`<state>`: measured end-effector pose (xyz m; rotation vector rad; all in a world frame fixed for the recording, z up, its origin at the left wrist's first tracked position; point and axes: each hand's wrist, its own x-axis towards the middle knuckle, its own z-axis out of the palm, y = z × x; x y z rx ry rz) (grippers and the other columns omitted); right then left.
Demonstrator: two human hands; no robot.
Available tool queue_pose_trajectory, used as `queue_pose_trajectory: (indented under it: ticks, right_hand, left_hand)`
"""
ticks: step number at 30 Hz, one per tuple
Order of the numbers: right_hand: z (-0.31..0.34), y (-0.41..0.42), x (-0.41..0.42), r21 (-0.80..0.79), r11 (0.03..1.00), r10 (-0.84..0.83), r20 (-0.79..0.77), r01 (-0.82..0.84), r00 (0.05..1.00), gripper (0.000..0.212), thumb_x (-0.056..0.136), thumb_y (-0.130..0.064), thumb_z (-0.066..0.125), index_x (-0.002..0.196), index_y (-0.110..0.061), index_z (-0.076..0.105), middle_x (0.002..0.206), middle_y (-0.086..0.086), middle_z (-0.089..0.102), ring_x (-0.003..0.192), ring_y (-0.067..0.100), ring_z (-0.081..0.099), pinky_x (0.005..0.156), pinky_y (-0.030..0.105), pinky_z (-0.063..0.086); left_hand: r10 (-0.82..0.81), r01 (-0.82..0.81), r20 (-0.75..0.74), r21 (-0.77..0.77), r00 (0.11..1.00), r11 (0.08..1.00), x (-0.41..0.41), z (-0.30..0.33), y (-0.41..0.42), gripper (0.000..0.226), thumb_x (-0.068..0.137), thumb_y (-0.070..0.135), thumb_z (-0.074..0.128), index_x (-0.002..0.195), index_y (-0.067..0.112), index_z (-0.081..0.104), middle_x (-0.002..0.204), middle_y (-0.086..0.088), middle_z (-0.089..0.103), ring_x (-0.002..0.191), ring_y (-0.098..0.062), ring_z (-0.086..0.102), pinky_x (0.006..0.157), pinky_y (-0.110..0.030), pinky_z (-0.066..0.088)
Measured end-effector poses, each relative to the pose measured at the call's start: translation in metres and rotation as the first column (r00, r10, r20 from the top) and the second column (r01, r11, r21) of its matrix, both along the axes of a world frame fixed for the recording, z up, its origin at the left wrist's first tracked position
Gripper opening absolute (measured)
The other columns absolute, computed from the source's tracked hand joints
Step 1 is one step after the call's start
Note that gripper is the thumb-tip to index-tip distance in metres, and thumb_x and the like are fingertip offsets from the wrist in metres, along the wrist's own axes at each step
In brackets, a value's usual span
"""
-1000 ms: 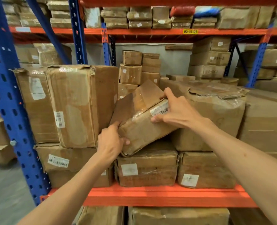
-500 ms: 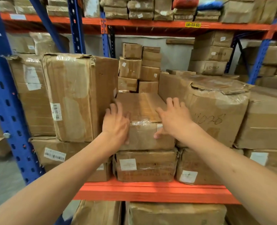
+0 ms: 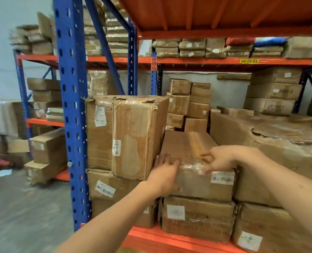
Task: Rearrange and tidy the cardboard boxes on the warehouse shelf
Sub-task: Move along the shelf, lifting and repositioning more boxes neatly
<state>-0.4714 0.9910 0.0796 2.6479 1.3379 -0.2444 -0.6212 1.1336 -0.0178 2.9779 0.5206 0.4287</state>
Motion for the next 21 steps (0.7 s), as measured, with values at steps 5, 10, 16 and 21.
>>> queue_pose_trajectory:
  ticks: [5, 10, 16, 21]
  right_hand:
    - [0.081, 0.033, -0.037, 0.368, 0.901, 0.188, 0.147, -0.23, 0.971, 0.116, 0.069, -0.09, 0.06, 0.162, -0.041, 0.01, 0.167, -0.004, 0.025, 0.148, 0.025, 0.034, 0.115, 0.041, 0.03]
    - [0.134, 0.08, -0.09, 0.435, 0.799, 0.349, 0.229, -0.416, 0.909, 0.125, 0.05, -0.102, 0.058, 0.154, -0.059, 0.003, 0.17, 0.0, 0.016, 0.152, 0.031, 0.023, 0.119, 0.057, 0.026]
    - [0.136, 0.129, -0.134, 0.17, 0.867, 0.396, 0.333, -0.468, 0.856, 0.127, 0.054, -0.086, 0.077, 0.151, -0.065, -0.002, 0.166, 0.01, 0.011, 0.147, 0.045, 0.027, 0.111, 0.065, 0.033]
    - [0.131, 0.146, -0.142, 0.101, 0.873, 0.42, 0.343, -0.477, 0.84, 0.13, 0.051, -0.077, 0.086, 0.153, -0.054, 0.008, 0.147, 0.003, 0.048, 0.125, 0.032, 0.051, 0.1, 0.054, 0.046]
  left_hand:
    - [-0.125, 0.222, 0.211, -0.543, 0.969, 0.81, -0.06, 0.025, 0.003, 0.07, 0.08, 0.05, 0.082, 0.141, 0.027, 0.058, 0.131, 0.011, 0.066, 0.118, -0.001, 0.062, 0.1, -0.021, 0.05]
    - [0.193, 0.113, 0.368, -0.666, 0.909, 0.738, -0.108, 0.03, 0.026, 0.045, 0.078, 0.056, 0.081, 0.086, 0.013, 0.074, 0.074, -0.002, 0.078, 0.07, -0.017, 0.076, 0.061, -0.026, 0.058]
    - [0.69, -0.29, 0.343, -0.723, 0.637, 0.627, -0.123, 0.008, 0.047, 0.121, 0.058, 0.083, 0.075, 0.143, 0.01, 0.028, 0.139, -0.02, 0.052, 0.118, -0.035, 0.059, 0.097, -0.05, 0.053]
    - [0.58, 0.159, 0.291, -0.95, 0.761, 0.268, -0.114, -0.004, 0.055, 0.119, 0.067, 0.057, 0.085, 0.154, 0.038, 0.005, 0.144, -0.018, 0.053, 0.098, -0.037, 0.075, 0.086, -0.047, 0.061]
